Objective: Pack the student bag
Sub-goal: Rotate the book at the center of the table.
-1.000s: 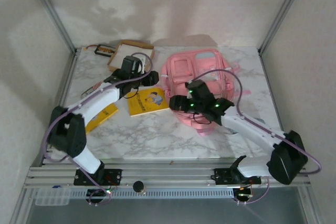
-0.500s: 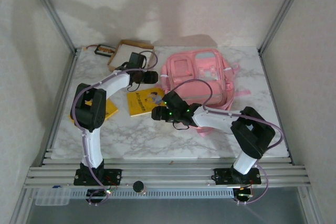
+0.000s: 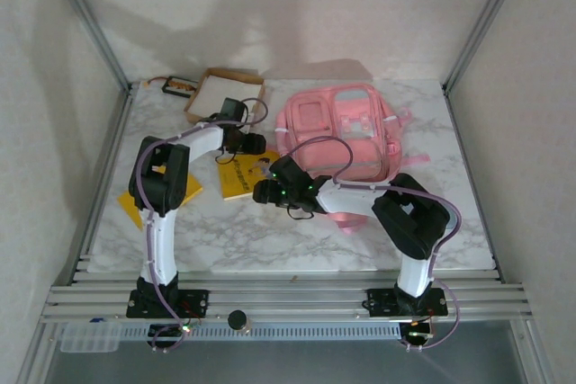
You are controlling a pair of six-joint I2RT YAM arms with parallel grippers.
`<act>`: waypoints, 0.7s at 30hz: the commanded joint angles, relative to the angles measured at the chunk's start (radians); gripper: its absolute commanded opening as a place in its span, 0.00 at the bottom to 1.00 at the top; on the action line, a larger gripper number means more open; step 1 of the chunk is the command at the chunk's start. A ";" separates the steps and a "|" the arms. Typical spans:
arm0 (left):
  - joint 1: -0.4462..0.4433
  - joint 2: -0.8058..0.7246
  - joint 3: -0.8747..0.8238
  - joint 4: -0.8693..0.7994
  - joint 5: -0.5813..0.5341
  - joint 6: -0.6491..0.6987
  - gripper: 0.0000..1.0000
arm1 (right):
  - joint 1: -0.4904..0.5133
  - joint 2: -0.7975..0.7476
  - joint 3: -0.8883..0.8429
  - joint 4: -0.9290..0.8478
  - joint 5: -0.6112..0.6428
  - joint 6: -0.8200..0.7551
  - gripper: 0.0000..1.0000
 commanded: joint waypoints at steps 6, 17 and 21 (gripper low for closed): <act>0.021 -0.002 -0.057 -0.066 0.020 -0.025 0.63 | 0.010 0.041 0.032 -0.005 0.053 0.029 0.77; 0.020 -0.214 -0.360 0.001 -0.061 -0.130 0.64 | 0.009 0.092 0.075 -0.012 0.062 0.022 0.87; 0.006 -0.312 -0.489 0.052 -0.081 -0.204 0.64 | -0.001 0.097 0.081 -0.010 0.048 0.006 0.93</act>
